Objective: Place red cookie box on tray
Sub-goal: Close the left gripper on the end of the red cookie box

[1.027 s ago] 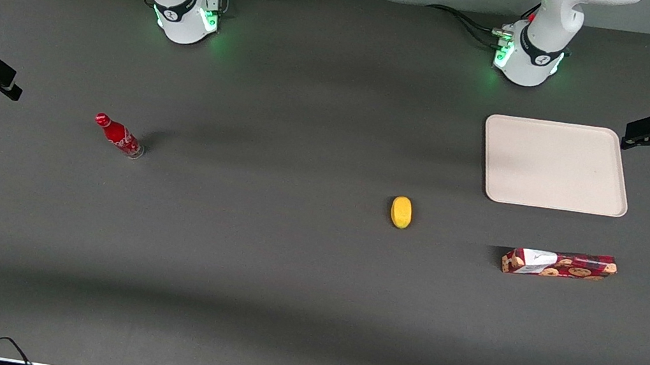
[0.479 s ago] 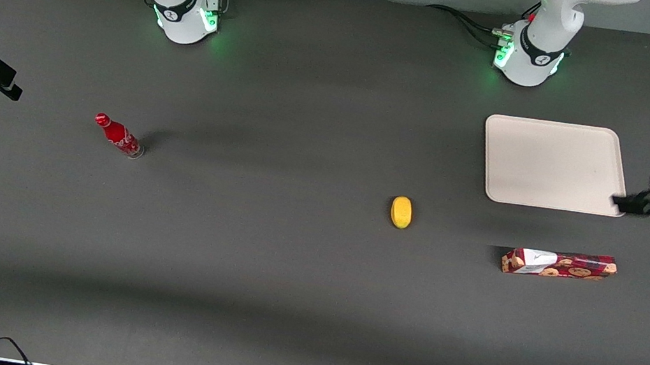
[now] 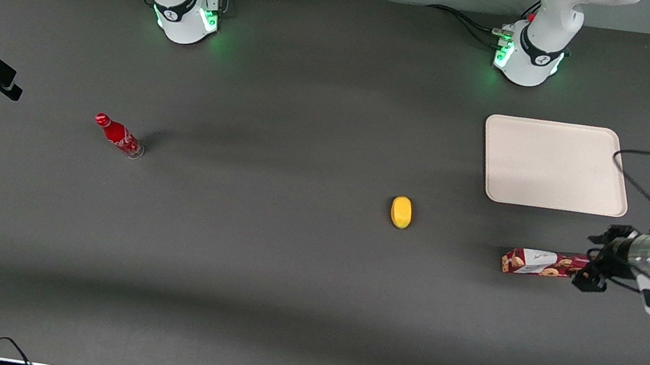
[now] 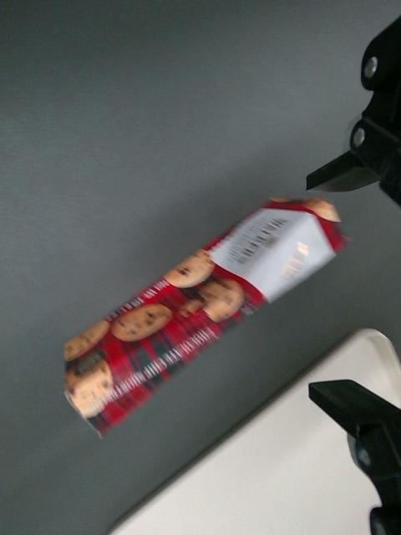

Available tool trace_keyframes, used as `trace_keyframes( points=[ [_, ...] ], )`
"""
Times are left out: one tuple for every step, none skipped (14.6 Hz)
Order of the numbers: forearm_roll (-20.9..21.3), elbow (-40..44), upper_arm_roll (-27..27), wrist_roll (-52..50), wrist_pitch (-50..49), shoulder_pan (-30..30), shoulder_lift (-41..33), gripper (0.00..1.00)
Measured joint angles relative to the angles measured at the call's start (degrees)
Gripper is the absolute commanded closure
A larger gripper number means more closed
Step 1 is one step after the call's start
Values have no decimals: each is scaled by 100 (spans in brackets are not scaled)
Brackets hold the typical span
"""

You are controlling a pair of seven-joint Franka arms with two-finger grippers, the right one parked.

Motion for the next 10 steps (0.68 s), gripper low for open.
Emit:
trace_keyframes(
  points=[
    [19,-26,-9,-121,295,-2,157,0],
    [25,-86,-38,-187,570,-3,298,0],
    [28,-177,-84,-229,814,-7,436,0],
    [33,-276,-117,-253,984,-17,550,0],
    [67,-384,-135,-259,1094,-27,638,6],
    [151,-471,-143,-260,1131,-31,688,29],
    [261,-548,-153,-261,1154,-32,703,78],
    [333,-603,-173,-264,1209,-33,702,100],
    [373,-636,-194,-281,1278,-33,702,100],
    [393,-663,-208,-295,1344,-34,702,100]
  ],
)
